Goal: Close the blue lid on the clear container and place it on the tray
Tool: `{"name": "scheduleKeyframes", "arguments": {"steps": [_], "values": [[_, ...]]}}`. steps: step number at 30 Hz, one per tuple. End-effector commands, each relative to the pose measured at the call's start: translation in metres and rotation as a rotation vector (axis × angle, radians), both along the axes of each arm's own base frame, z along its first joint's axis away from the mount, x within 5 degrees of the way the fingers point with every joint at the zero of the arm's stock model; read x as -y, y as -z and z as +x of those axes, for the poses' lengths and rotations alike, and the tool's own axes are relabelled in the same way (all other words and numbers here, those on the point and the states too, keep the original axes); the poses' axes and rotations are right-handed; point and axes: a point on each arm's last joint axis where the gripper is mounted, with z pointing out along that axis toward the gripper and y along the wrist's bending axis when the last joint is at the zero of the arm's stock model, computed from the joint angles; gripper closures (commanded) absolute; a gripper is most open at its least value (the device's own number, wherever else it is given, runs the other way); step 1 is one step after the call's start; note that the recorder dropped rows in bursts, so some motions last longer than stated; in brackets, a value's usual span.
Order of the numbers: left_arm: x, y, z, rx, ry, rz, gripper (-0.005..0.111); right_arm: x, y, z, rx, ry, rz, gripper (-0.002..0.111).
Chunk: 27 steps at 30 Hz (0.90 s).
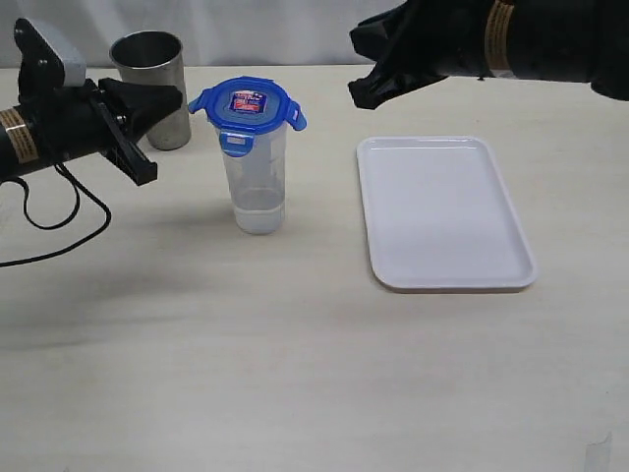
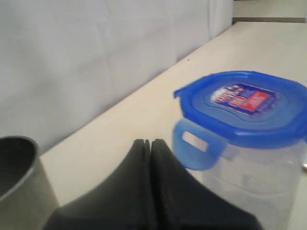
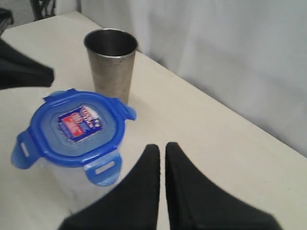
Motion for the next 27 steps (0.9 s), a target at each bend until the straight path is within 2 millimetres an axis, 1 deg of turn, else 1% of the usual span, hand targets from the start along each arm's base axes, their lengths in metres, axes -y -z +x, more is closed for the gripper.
{"name": "scheduleKeyframes", "arguments": {"steps": [1, 3, 7, 10, 12, 13, 15, 16, 18, 20, 23, 27], "values": [[-0.003, -0.012, 0.009, 0.076, -0.058, 0.003, 0.107, -0.009, 0.0, -0.011, -0.052, -0.132, 0.03, 0.104], [-0.002, -0.013, 0.014, 0.089, -0.046, 0.01, 0.107, -0.011, 0.002, -0.013, -0.073, -0.166, 0.04, 0.104], [0.001, -0.008, 0.026, 0.069, -0.008, 0.006, 0.107, -0.017, 0.009, -0.017, -0.114, -0.243, 0.043, 0.104], [0.001, -0.001, 0.03, 0.059, -0.002, 0.003, 0.107, -0.023, 0.015, -0.022, -0.158, -0.355, 0.058, 0.104], [0.003, 0.004, 0.031, 0.059, 0.02, -0.011, 0.107, -0.03, 0.015, -0.028, -0.162, -0.494, 0.072, 0.104], [0.004, 0.005, 0.031, 0.062, 0.026, -0.02, 0.107, -0.032, 0.016, -0.028, -0.164, -0.509, 0.072, 0.104], [0.005, 0.005, 0.031, 0.07, 0.04, -0.034, 0.107, -0.032, 0.026, -0.022, -0.167, -0.5, 0.048, 0.104], [0.005, 0.005, 0.03, 0.072, 0.052, -0.031, 0.107, -0.033, 0.037, -0.017, -0.185, -0.48, 0.03, 0.104], [0.006, 0.005, 0.029, 0.069, 0.06, -0.031, 0.107, -0.034, 0.049, -0.01, -0.178, -0.48, -0.008, 0.104], [0.006, 0.005, 0.029, 0.057, 0.059, -0.045, 0.107, -0.036, 0.055, -0.004, -0.187, -0.474, -0.014, 0.104], [0.006, 0.005, 0.029, 0.057, 0.065, -0.049, 0.107, -0.033, 0.066, 0.007, -0.187, -0.397, -0.056, 0.104], [0.007, 0.004, 0.027, 0.05, 0.082, -0.06, 0.107, -0.03, 0.072, 0.014, -0.168, -0.345, -0.103, 0.104]]}}
